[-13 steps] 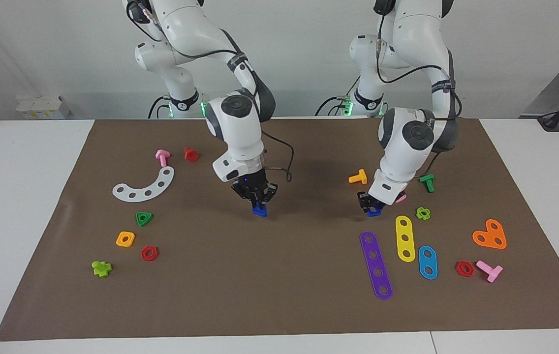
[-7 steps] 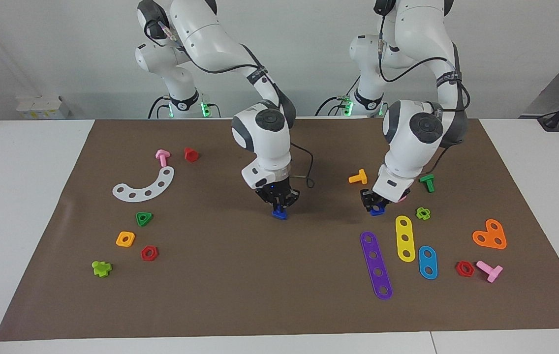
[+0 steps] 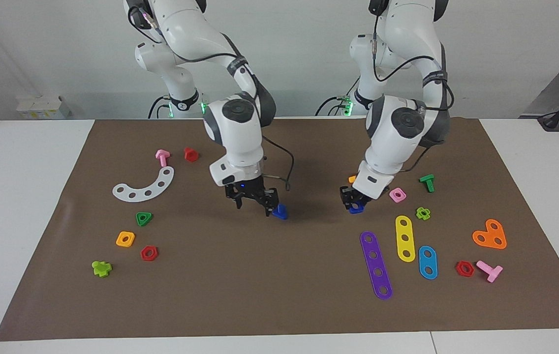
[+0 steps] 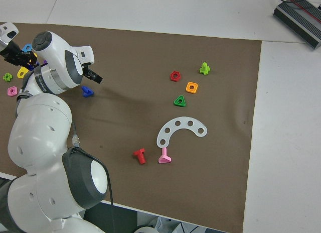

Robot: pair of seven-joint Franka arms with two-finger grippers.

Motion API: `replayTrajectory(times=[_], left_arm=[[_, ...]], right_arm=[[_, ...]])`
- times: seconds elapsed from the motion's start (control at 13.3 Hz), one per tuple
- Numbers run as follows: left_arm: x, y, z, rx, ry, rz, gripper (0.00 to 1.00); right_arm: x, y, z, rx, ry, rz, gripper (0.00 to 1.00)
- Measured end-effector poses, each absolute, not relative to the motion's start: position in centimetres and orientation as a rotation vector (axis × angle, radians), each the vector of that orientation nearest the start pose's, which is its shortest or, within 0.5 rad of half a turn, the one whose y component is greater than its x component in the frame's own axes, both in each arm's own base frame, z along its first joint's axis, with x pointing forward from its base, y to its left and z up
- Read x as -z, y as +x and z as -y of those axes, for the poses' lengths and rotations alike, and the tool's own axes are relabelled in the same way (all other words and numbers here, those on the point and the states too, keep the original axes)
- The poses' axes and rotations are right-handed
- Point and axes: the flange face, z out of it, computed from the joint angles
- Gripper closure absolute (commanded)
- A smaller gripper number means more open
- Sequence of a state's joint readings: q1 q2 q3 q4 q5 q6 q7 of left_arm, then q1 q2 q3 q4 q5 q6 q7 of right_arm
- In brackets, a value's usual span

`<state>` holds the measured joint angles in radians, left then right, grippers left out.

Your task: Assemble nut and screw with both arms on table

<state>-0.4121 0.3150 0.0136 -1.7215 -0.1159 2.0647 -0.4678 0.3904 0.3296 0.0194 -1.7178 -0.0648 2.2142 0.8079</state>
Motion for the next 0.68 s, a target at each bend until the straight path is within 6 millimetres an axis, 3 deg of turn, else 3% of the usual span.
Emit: replayTrajectory(times=[0.23, 0.38, 0.53, 0.68], left_arm=[[-39.9, 57.3, 32.8, -0.021, -3.237, 0.288, 1.00], [-39.2, 56.6, 36.2, -0.011, -3.239, 0.333, 1.00], [-38.5, 56.3, 38.6, 0.013, -3.248, 0.377, 1.00], [-37.4, 56.0, 40.7, 0.034, -3.258, 0.399, 1.00]], right_arm=[[-46.9, 60.8, -15.4, 0.231, -3.073, -0.497, 0.00], [-49.7, 59.6, -8.3, 0.208, -3.070, -0.426, 0.00], [-52.5, 58.1, -3.3, 0.213, -3.079, -0.382, 0.00], [-55.1, 56.7, -0.2, 0.215, -3.094, -0.337, 0.00]])
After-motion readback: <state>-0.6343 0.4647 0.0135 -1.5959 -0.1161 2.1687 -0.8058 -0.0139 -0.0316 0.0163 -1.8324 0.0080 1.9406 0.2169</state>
